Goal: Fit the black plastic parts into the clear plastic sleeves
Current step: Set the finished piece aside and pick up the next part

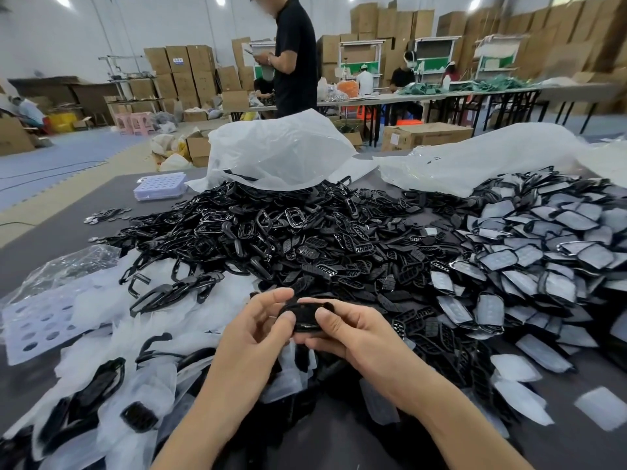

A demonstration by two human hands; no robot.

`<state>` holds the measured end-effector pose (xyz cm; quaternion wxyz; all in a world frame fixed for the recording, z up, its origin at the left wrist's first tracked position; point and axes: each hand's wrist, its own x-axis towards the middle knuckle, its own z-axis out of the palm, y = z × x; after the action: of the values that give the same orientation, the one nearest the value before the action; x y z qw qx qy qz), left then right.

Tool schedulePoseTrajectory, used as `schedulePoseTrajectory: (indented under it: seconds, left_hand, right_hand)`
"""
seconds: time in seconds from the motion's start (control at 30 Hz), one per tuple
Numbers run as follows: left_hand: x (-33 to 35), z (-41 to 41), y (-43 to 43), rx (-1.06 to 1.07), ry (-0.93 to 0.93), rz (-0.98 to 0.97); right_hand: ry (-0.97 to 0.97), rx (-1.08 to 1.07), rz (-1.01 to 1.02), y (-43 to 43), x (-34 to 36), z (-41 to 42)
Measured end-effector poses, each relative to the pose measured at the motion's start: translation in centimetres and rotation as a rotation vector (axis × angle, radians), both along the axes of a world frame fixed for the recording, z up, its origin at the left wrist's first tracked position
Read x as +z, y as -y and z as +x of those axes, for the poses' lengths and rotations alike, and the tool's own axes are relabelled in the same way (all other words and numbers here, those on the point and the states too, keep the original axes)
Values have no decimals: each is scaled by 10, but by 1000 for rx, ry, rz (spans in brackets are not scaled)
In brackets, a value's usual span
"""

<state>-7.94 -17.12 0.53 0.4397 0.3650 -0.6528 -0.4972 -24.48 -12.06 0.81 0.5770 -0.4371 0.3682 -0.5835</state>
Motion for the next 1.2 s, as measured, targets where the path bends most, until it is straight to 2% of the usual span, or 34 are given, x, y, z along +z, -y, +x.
schedulePoseTrajectory:
  seconds: [0.17,0.37,0.53,0.67,0.73,0.93,1.1,1.2]
  left_hand:
    - [0,0,-1,-11,0,-19]
    - [-4,-8,-7,190,164,-230]
    - [-2,5,-4,275,466,-472]
    - [-8,10,-3,241,847,-651]
    - [-10,8,-5,227,936,-676]
    - [-12,5,-2,116,846,-595]
    - [-11,0,-2,152,526,-348]
    - [-7,0,-3,177,331,-290]
  right_hand:
    - [-26,-9,9,-2,4,0]
    - [-302,-218,-34,1,0,2]
    - [-417,-428,-75,2,-2,-8]
    - [-325,-573,-47,6,-4,-19]
    - [-262,-591,-44,7,-4,-20]
    - [-213,-582,-36,8,-5,-19]
    - [-106,-532,-1,7,-2,-18]
    - [6,-408,29,7,-1,-17]
